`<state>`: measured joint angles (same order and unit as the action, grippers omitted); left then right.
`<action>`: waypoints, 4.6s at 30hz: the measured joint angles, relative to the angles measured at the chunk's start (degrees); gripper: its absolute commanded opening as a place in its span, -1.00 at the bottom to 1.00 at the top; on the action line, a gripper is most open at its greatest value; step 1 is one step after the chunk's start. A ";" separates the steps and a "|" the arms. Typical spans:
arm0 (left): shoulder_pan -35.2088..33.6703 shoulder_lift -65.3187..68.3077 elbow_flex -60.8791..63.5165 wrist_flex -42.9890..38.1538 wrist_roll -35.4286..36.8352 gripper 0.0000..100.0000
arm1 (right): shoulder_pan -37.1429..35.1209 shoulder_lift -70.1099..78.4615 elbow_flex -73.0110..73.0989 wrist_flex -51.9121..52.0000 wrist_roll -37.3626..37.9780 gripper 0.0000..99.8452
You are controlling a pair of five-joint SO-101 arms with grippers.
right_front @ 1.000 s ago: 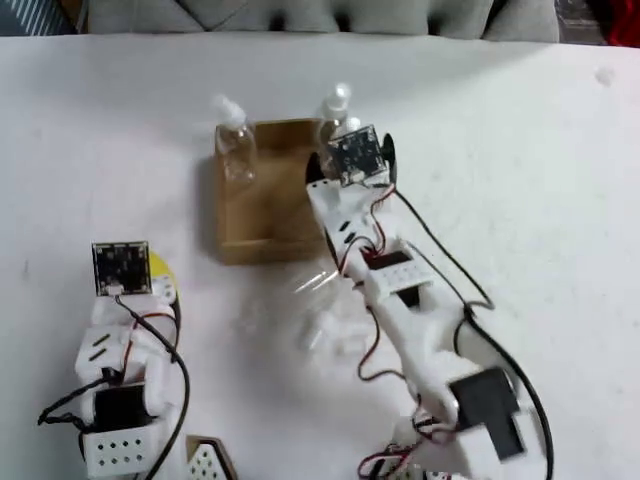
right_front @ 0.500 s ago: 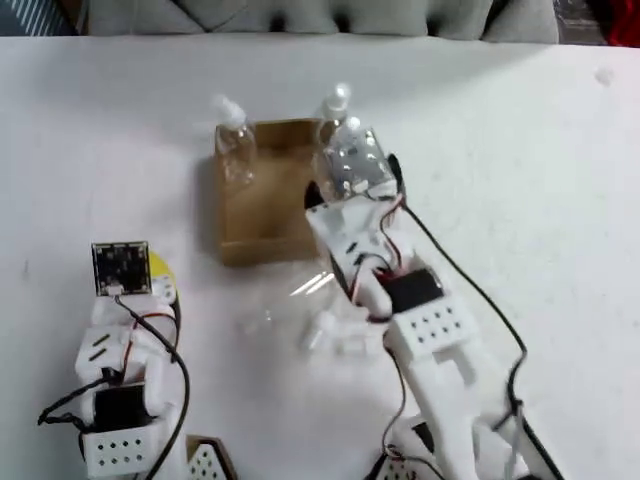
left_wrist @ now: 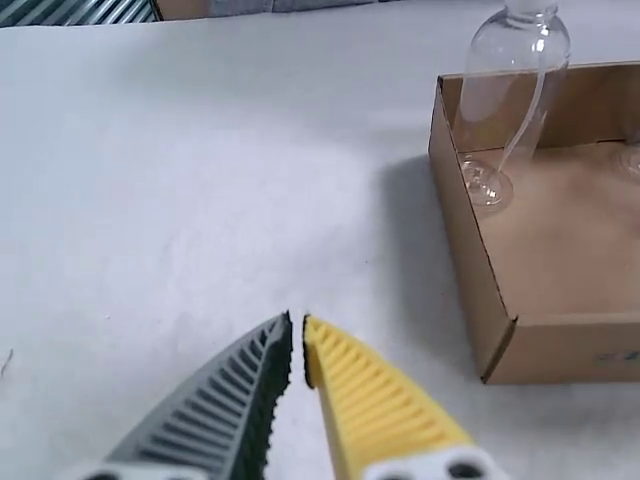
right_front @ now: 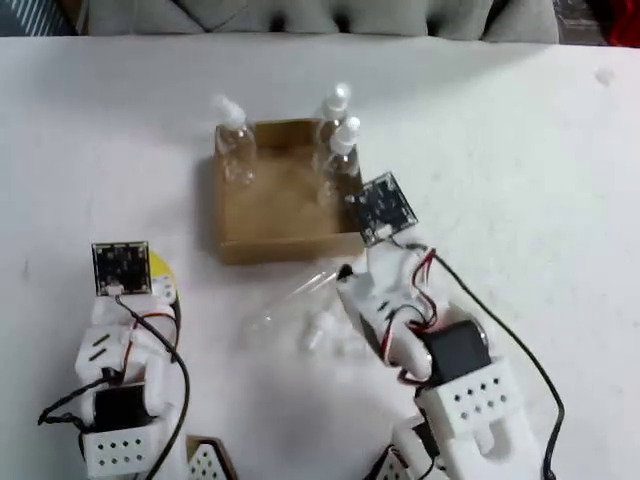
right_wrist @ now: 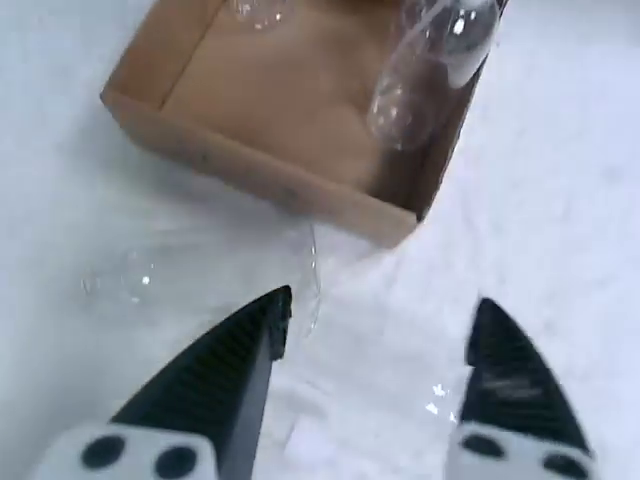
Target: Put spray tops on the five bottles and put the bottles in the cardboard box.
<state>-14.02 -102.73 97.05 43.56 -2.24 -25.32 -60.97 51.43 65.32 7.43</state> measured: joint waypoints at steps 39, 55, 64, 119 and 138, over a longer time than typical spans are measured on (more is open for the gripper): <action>0.00 0.00 0.00 1.76 0.00 -0.94 | -6.24 22.15 1.23 -11.78 33.05 -0.97; 0.00 0.00 0.00 1.76 0.00 -0.94 | 2.46 40.53 -9.49 -11.78 20.48 -0.97; 0.00 0.00 0.00 1.76 0.00 -0.94 | 4.48 42.64 -9.49 -13.80 20.31 -0.97; 0.88 39.65 -44.13 31.74 -8.00 -0.95 | 21.45 16.18 3.78 11.34 19.78 -0.97; 29.98 54.59 -45.63 42.81 -12.40 -0.41 | 22.59 16.09 4.48 10.46 20.13 -0.97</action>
<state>15.96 -48.13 51.43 86.37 -14.64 -2.73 -44.88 55.91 75.78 27.56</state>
